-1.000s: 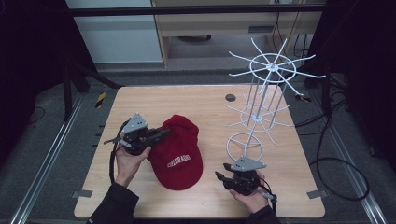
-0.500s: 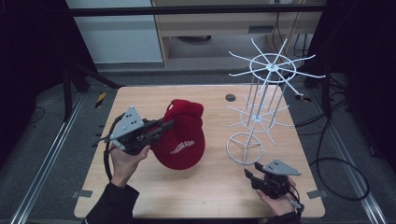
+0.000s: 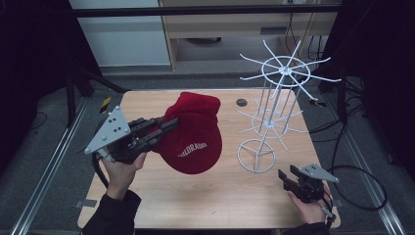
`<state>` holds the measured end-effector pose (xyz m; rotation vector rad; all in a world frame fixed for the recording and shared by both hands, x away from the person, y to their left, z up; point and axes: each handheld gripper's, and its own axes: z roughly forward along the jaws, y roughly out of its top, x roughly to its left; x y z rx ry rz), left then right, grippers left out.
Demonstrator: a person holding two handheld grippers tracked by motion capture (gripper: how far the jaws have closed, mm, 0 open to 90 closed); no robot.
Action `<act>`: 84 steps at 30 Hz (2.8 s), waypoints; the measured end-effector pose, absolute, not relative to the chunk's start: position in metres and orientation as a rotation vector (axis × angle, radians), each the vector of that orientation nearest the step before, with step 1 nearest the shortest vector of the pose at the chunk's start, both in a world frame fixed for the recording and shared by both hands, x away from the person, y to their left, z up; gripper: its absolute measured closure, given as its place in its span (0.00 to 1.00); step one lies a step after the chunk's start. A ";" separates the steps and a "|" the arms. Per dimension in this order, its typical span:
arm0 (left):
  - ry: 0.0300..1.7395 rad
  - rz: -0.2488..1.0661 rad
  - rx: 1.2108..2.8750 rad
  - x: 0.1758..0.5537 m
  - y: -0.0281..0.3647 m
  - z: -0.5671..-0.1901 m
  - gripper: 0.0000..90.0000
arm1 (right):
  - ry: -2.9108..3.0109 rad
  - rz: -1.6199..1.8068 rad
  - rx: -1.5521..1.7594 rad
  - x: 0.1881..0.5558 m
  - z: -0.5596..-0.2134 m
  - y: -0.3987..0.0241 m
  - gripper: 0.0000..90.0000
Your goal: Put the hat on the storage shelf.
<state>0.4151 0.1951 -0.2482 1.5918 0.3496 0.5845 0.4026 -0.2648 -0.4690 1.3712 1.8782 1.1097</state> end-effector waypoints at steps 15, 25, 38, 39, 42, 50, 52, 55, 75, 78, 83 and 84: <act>0.252 0.542 1.443 0.409 0.199 -0.211 0.90 | 1.866 1.081 1.388 0.408 -0.474 -0.269 0.56; 0.228 0.501 1.373 0.416 0.192 -0.191 0.90 | 1.868 1.078 1.391 0.410 -0.474 -0.269 0.56; 0.194 0.450 1.348 0.423 0.168 -0.183 0.90 | 1.876 1.083 1.397 0.411 -0.475 -0.269 0.56; 0.196 0.444 1.352 0.426 0.166 -0.184 0.90 | 1.876 1.079 1.390 0.411 -0.475 -0.269 0.56; 0.198 0.415 1.351 0.433 0.159 -0.186 0.90 | 1.876 1.086 1.400 0.410 -0.474 -0.269 0.56; 0.222 0.347 1.406 0.449 0.143 -0.200 0.90 | 1.881 1.087 1.392 0.411 -0.475 -0.269 0.56; 0.237 0.324 1.415 0.453 0.143 -0.208 0.90 | 1.884 1.087 1.387 0.411 -0.475 -0.269 0.56; 0.262 0.313 1.437 0.458 0.144 -0.217 0.88 | 1.890 1.091 1.396 0.410 -0.475 -0.268 0.56; 0.445 0.380 1.564 0.482 0.141 -0.263 0.57 | 1.906 1.077 1.398 0.411 -0.477 -0.267 0.55; 0.461 0.402 1.576 0.481 0.142 -0.266 0.48 | 1.905 1.071 1.390 0.412 -0.478 -0.267 0.55; 0.480 0.431 1.572 0.478 0.148 -0.270 0.35 | 1.907 1.070 1.392 0.412 -0.478 -0.267 0.54; 0.483 0.438 1.571 0.477 0.151 -0.271 0.34 | 1.907 1.070 1.392 0.412 -0.478 -0.267 0.54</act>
